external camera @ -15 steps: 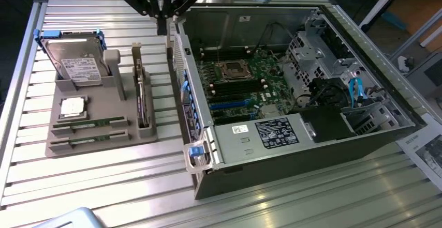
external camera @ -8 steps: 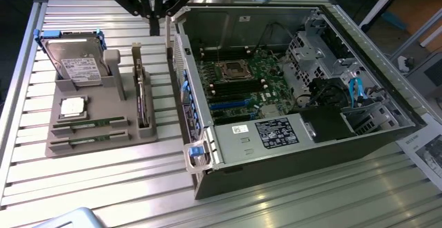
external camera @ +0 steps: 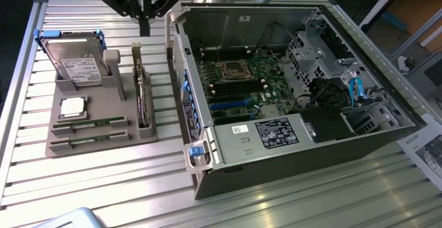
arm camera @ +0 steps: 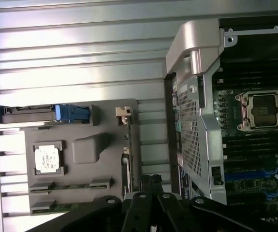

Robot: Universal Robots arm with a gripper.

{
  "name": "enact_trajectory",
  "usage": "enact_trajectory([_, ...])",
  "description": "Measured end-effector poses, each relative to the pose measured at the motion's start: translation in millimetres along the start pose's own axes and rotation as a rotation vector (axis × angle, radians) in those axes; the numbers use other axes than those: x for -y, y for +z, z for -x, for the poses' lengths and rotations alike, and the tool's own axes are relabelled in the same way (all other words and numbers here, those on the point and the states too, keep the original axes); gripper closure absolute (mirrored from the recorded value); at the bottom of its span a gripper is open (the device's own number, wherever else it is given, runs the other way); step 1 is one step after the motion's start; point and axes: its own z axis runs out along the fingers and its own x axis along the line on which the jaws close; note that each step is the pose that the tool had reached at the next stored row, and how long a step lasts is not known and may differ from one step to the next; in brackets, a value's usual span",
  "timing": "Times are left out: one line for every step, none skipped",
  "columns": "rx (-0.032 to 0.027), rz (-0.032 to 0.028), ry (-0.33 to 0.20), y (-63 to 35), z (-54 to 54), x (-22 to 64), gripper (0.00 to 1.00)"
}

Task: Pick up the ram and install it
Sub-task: 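Reach for the ram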

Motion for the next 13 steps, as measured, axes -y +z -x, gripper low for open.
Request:
enact_trajectory([0.0,-0.0001,0.0,0.0,-1.4,0.1,0.9])
enact_trajectory([0.0,0.0,0.0,0.1,-5.7,0.4,0.9])
enact_trajectory([0.0,0.0,0.0,0.1,-8.6,0.7,0.9])
enact_trajectory([0.0,-0.0001,0.0,0.1,-10.6,0.8,0.9])
enact_trajectory([-0.0001,-0.0001,0.0,0.1,-12.9,1.0,0.9])
enact_trajectory([0.0,0.0,0.0,0.2,-16.1,1.2,0.9])
enact_trajectory([0.0,0.0,0.0,0.2,-18.5,1.4,0.9])
enact_trajectory([0.0,-0.0001,0.0,0.2,-21.9,1.7,0.9])
enact_trajectory([0.0,0.0,0.0,0.2,-24.3,1.9,0.9])
enact_trajectory([0.0,-0.0001,0.0,0.2,-26.5,2.0,0.9])
enact_trajectory([0.0,0.0,0.0,0.3,-29.0,2.2,0.9])
enact_trajectory([0.0,0.0,0.0,0.3,-31.2,2.4,0.9])
enact_trajectory([-0.0001,-0.0001,0.0,0.3,-33.8,2.6,0.9])
